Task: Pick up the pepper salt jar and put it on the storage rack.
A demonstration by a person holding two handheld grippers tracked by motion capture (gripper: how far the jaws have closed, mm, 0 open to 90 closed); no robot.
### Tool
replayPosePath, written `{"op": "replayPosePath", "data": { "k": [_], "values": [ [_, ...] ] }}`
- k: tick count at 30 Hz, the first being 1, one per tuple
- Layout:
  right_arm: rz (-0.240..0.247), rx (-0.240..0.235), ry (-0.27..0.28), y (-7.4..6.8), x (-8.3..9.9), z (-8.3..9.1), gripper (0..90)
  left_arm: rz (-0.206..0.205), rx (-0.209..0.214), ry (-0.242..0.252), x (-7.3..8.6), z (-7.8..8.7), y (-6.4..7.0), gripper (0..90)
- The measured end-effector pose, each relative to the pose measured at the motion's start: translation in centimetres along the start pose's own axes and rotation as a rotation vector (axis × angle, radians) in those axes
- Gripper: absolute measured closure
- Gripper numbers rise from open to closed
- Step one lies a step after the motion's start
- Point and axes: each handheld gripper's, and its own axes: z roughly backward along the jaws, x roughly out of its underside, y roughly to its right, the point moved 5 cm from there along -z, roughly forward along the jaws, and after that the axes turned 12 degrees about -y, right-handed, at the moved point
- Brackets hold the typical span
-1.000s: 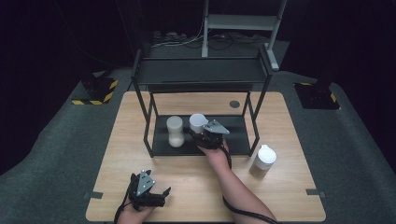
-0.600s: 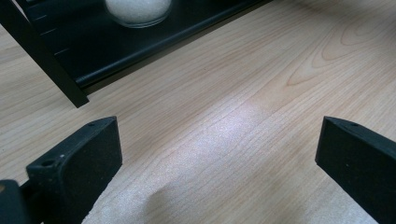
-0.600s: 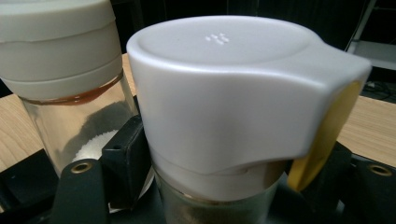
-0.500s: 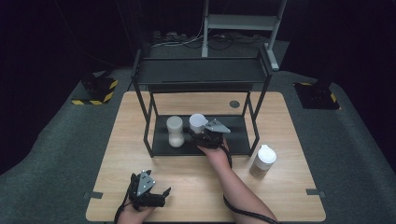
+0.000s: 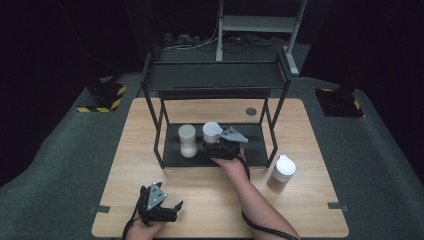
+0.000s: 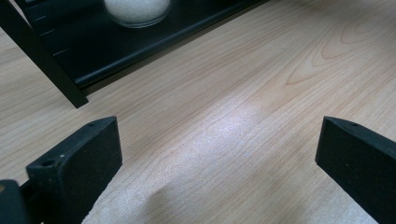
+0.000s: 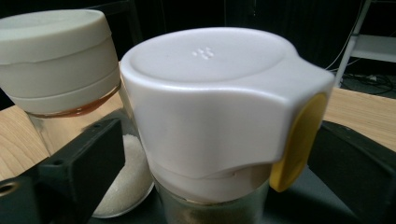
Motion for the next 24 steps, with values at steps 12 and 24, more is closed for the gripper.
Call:
{"op": "replayPosePath", "data": {
  "k": [12, 24],
  "values": [
    [0.024, 0.007, 0.02, -0.2, -0.1, 1.5, 0.0, -0.006, 0.001, -0.001, 0.0, 0.0, 0.1, 0.6],
    [0.043, 0.004, 0.036, -0.8, 0.0, 3.2, 0.0, -0.004, 0.0, -0.005, 0.0, -0.1, 0.1, 0.7]
  ]
}}
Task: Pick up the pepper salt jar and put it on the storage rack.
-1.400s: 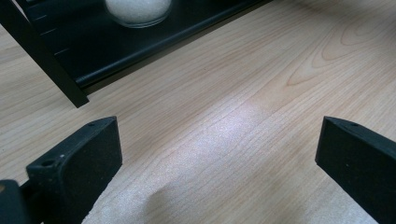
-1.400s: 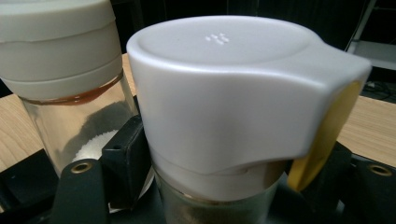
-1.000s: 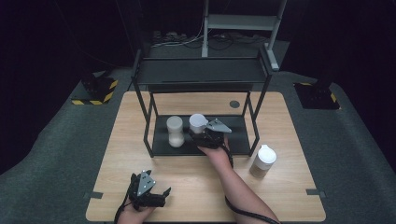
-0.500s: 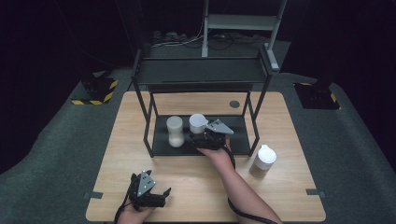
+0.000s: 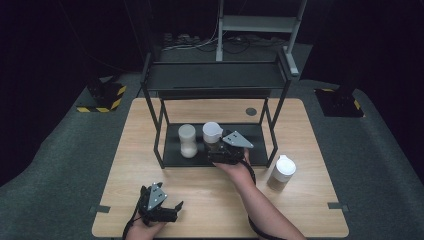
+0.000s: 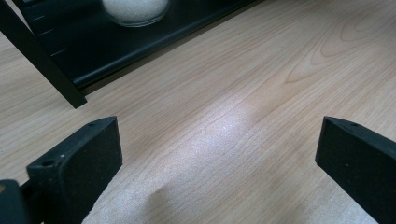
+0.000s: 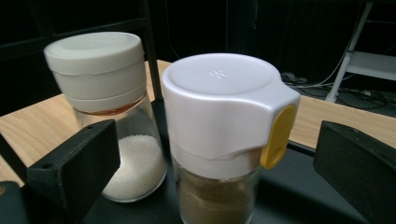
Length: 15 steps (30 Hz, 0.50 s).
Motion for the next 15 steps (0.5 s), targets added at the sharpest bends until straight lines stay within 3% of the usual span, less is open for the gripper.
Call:
{"op": "replayPosePath", "data": {
  "k": [15],
  "values": [
    [0.017, -0.006, 0.017, -0.6, 0.0, 2.6, 0.0, -0.005, -0.007, -0.004, 0.0, 0.0, 0.0, 0.7]
  ]
}}
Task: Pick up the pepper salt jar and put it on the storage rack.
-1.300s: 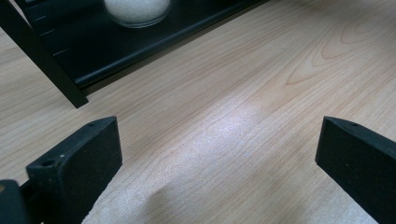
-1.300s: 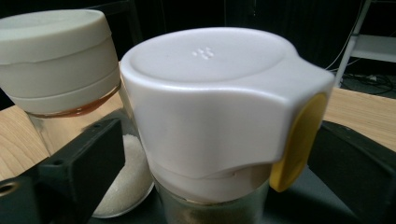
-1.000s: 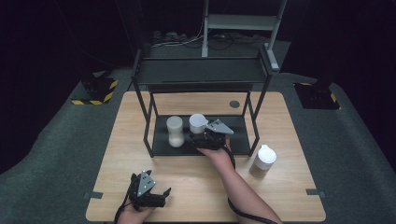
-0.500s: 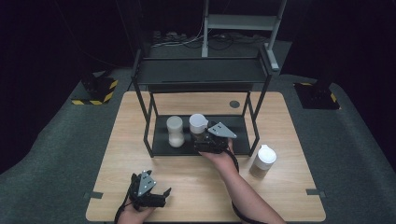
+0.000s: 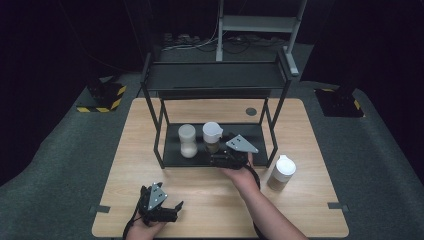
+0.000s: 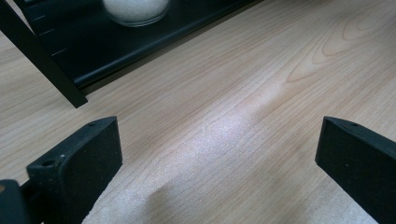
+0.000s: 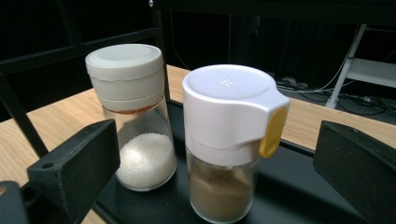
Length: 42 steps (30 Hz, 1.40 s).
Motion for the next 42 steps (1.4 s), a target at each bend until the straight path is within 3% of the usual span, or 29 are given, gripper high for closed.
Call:
{"op": "replayPosePath", "data": {
  "k": [20, 42],
  "values": [
    [0.018, -0.003, 0.012, -0.6, 1.2, 3.8, 0.2, -0.008, -0.009, -0.009, 0.0, -0.1, 0.1, 0.7],
    [0.08, -0.004, -0.016, -1.0, 4.8, 8.3, 0.2, -0.016, -0.018, -0.02, 0.0, -0.2, 0.2, 0.7]
  ]
}}
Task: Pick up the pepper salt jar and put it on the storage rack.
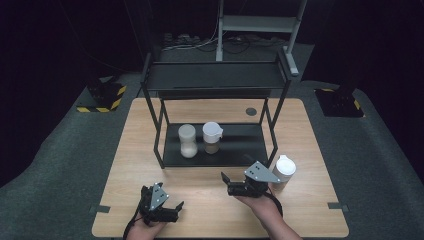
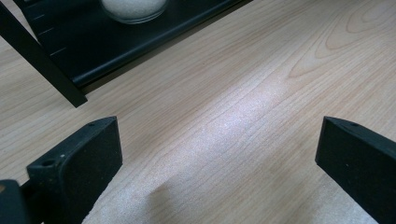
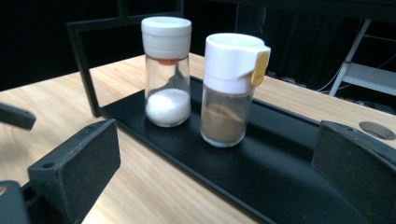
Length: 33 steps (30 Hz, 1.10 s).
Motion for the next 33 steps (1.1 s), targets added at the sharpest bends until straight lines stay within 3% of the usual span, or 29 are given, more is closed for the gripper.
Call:
{"op": "replayPosePath", "data": {
  "k": [6, 12, 21, 33],
  "values": [
    [0.013, -0.008, -0.027, -0.3, 1.5, 0.9, 0.2, -0.001, 0.0, 0.0, 0.0, 0.0, 0.0, 0.7],
    [0.056, 0.005, -0.067, -1.0, 3.8, 1.8, 0.2, 0.0, 0.002, -0.001, 0.0, 0.0, 0.0, 0.7],
    [0.084, 0.025, -0.129, -0.8, 6.7, 2.1, 0.2, 0.006, 0.005, 0.002, 0.0, 0.0, 0.0, 0.7],
    [0.133, 0.04, -0.197, -0.9, 8.3, 2.1, 0.3, 0.006, 0.008, 0.005, 0.0, 0.1, -0.1, 0.8]
  ]
}}
